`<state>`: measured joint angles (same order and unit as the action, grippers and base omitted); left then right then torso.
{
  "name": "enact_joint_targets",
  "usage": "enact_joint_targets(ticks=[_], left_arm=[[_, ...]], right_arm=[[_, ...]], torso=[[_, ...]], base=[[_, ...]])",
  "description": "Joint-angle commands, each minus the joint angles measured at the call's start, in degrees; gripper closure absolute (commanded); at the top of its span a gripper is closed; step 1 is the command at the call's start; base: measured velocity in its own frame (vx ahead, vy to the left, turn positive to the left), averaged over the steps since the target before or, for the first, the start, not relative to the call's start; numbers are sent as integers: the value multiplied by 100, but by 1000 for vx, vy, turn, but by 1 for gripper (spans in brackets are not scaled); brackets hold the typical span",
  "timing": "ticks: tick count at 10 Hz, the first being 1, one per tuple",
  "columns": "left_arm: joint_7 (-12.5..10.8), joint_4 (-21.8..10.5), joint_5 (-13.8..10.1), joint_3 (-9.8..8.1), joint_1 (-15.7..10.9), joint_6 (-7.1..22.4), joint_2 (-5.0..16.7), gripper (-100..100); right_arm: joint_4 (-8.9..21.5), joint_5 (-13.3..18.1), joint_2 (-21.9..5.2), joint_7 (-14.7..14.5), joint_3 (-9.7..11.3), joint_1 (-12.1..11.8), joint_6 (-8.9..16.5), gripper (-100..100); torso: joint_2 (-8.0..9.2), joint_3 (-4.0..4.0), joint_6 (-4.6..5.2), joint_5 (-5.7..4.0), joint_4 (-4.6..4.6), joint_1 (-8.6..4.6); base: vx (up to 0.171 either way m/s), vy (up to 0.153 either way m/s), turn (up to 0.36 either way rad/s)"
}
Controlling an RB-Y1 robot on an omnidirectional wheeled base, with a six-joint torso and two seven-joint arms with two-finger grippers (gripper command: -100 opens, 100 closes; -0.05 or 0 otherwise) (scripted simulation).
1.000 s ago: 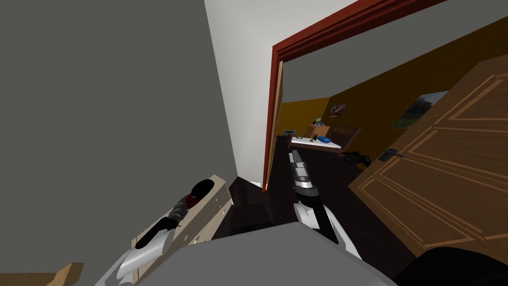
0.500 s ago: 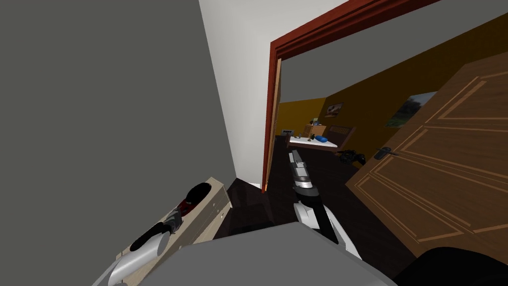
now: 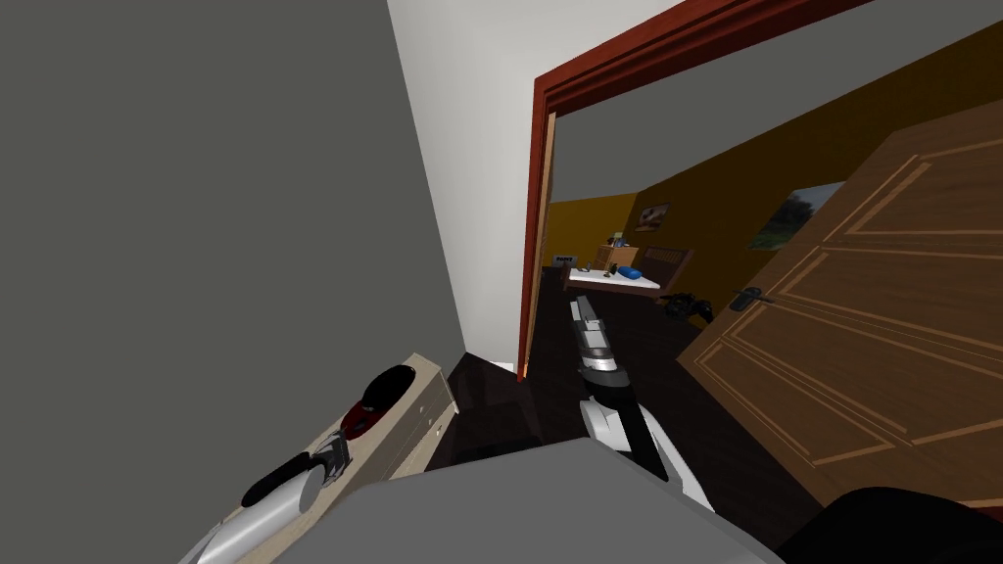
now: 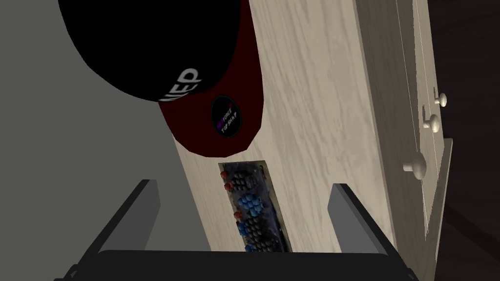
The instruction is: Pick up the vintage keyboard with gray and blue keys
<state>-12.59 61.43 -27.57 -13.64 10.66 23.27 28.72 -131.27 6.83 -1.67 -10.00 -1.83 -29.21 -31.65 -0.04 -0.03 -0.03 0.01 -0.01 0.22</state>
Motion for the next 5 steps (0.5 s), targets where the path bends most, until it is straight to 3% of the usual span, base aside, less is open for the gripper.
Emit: enact_joint_targets(ticks=[1,3,4,5], left_arm=[[-21,-286,-156,28,-60,67,74,-100],[-160,-723,-522,21,-177,379,206,-100],[-160,-859,-522,21,-177,399,206,-100],[-227,-1082,-699,20,-231,555,272,-100]], right_arm=[[0,0,0,0,0,0,0,0],[0,0,0,0,0,0,0,0],[0,0,0,0,0,0,0,0],[0,0,0,0,0,0,0,0]], torso=[[0,0,0,0,0,0],[0,0,0,0,0,1],[3,1,0,2,0,13],[1,0,-2,3,0,9]], base=[[31,47,-33],[27,71,-84],[30,76,-37],[33,70,-57]])
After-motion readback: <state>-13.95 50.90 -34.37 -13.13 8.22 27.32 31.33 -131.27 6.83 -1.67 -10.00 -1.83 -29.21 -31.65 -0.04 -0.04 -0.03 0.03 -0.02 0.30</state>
